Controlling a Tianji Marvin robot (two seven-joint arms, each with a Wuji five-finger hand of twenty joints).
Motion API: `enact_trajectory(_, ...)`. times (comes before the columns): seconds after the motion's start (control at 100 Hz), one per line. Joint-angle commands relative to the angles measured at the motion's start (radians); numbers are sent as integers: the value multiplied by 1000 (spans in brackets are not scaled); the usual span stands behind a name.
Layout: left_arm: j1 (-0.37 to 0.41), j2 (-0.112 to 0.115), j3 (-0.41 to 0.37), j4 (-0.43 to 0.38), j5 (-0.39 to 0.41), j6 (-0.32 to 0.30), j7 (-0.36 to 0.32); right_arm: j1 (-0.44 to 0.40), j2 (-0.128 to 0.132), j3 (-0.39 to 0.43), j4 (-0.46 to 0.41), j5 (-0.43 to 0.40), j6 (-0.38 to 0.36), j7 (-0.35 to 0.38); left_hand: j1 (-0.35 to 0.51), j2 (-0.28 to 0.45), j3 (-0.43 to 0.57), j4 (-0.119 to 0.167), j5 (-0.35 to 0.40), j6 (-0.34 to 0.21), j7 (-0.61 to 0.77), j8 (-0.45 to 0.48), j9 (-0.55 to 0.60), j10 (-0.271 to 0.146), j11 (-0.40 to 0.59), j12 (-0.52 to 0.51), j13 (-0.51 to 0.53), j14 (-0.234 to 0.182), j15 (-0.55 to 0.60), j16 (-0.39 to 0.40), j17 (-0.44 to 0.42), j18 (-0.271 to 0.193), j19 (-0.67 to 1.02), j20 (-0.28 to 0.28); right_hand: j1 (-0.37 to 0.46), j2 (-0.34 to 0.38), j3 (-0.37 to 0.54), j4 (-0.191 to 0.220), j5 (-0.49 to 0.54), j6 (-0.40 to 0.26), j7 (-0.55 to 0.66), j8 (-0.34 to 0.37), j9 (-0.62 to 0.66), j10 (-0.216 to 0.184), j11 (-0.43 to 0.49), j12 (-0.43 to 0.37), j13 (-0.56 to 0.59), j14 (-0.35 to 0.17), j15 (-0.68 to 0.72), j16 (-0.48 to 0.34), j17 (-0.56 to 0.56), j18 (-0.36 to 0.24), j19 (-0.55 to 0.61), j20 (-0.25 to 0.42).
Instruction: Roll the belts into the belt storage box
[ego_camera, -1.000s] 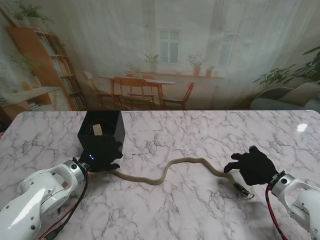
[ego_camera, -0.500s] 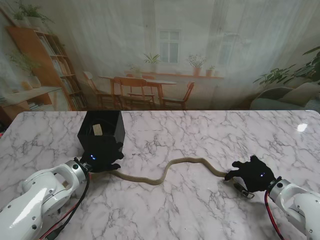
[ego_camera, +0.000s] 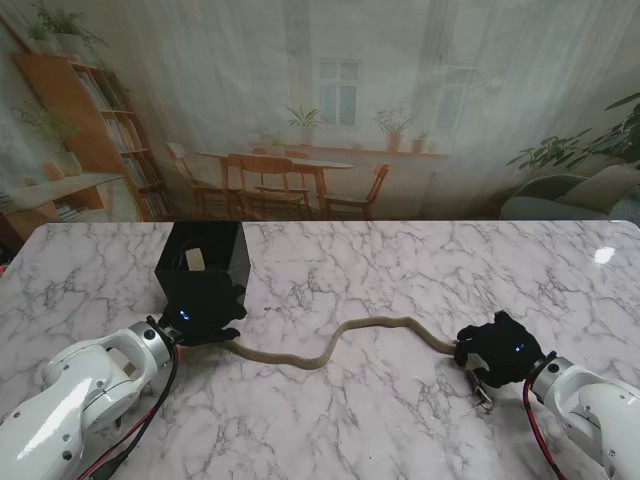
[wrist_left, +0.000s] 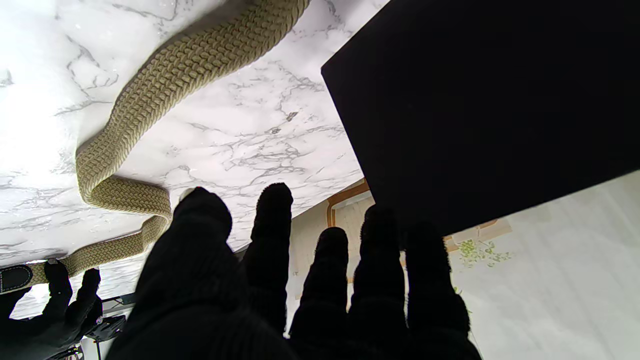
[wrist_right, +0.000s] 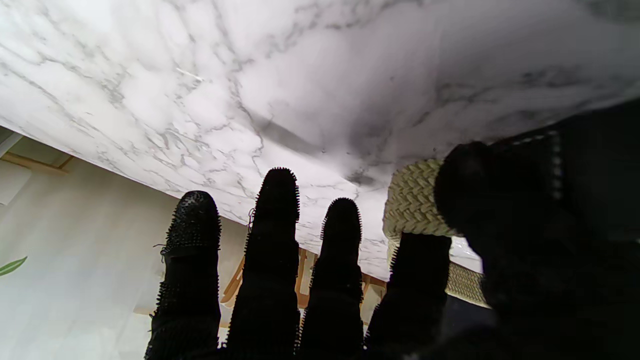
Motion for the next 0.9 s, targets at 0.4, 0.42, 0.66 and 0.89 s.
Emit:
enact_trajectory(0.4, 5, -3, 1, -7, -5, 0, -15, 88, -28, -99, 146, 142, -24, -157, 8, 35, -14, -16, 33, -3, 8, 2, -31, 17, -4, -2, -11, 16, -27, -6, -14, 35, -29, -1, -23, 6, -4, -60, 309, 102, 260, -179, 464, 45, 99, 42, 151, -44, 34, 4, 62, 4, 50, -4)
enact_trajectory(0.42, 4, -3, 1, -7, -5, 0, -14, 91, -28, -103, 151, 145, -22, -165, 8, 35, -14, -16, 33, -3, 8, 2, -31, 16, -4, -2, -11, 16, -27, -6, -15, 35, -29, -1, -22, 5, -4, -60, 321, 111, 263, -180, 498, 58, 110, 50, 165, -46, 41, 8, 67, 2, 54, -4)
enact_trajectory(0.66, 5, -3, 1, -7, -6, 2, -12, 96, -41, -113, 171, 193, -24, -172, -1, 39, -15, -16, 32, 0, 6, 2, -36, 18, -5, -2, -15, 18, -28, -6, -16, 34, -29, -1, -95, 52, -56, -23, 478, 188, 281, -66, 634, 121, 138, 160, 238, -8, 88, 55, 78, 31, 73, -7)
enact_trajectory(0.89, 3, -3, 3, -7, -7, 1, -11, 122, -46, -150, 226, 219, -40, -253, -4, 40, -14, -16, 33, 0, 4, 2, -38, 18, -5, -2, -16, 16, -28, -5, -17, 34, -30, 0, -179, 161, -26, 104, 641, 271, 151, 67, 510, 147, 66, 117, 203, 34, 82, 65, 86, 40, 92, 9)
